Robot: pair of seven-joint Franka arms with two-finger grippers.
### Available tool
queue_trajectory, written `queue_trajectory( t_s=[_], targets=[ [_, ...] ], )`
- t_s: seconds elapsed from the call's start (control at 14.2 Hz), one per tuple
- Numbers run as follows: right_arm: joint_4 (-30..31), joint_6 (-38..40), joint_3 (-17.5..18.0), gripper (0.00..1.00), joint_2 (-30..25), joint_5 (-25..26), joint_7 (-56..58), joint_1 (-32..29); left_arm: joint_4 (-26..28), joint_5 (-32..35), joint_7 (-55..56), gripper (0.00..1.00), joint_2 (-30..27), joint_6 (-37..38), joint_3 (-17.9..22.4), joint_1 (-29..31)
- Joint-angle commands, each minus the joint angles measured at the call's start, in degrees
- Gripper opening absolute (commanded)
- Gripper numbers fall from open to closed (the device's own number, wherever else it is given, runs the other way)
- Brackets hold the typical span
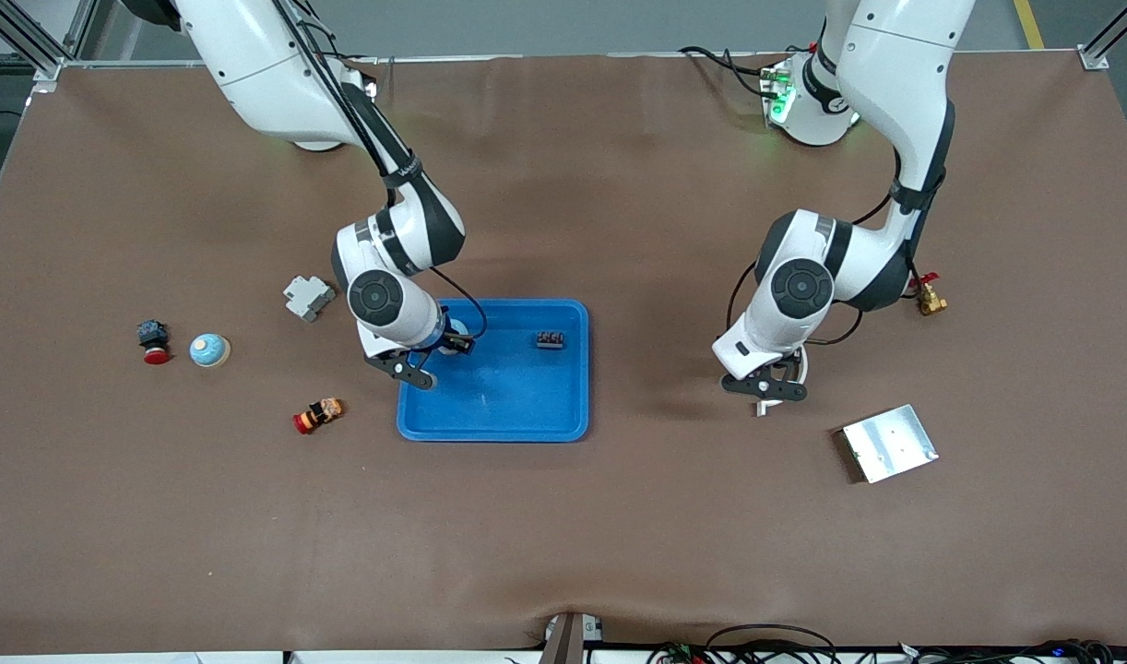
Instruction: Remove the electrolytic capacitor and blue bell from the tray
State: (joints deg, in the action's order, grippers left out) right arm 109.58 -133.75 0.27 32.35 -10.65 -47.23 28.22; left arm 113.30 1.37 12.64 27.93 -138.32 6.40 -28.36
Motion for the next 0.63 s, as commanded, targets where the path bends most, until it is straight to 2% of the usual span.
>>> queue_trajectory(
  t_s=[0.0, 0.21, 0.35, 0.56],
  targets=[
    [-3.31, 4.27, -0.18, 0.24, -0.62, -4.37, 0.30, -0.97, 3.58, 1.09, -2.01, 0.00, -0.86, -4.93, -0.25, 1.29],
    [-6.57, 7.61, -0.45, 0.21, -0.98, -4.47, 1.09, -2.11, 7.44, 1.09, -2.80, 0.00, -1.29, -10.37, -0.25, 2.70],
    [-7.72, 10.33, -0.88, 0.21, -1.68, -4.20, 9.30, -3.78, 9.30, 1.09, -2.80, 0.00, -1.30, -13.28, -0.25, 2.79],
    [-7.72, 13.85, -7.72, 0.21, -2.47, -4.29, 25.46, -6.50, 10.18, 1.09, -2.80, 0.00, -1.56, -13.38, -0.25, 2.79]
  ],
)
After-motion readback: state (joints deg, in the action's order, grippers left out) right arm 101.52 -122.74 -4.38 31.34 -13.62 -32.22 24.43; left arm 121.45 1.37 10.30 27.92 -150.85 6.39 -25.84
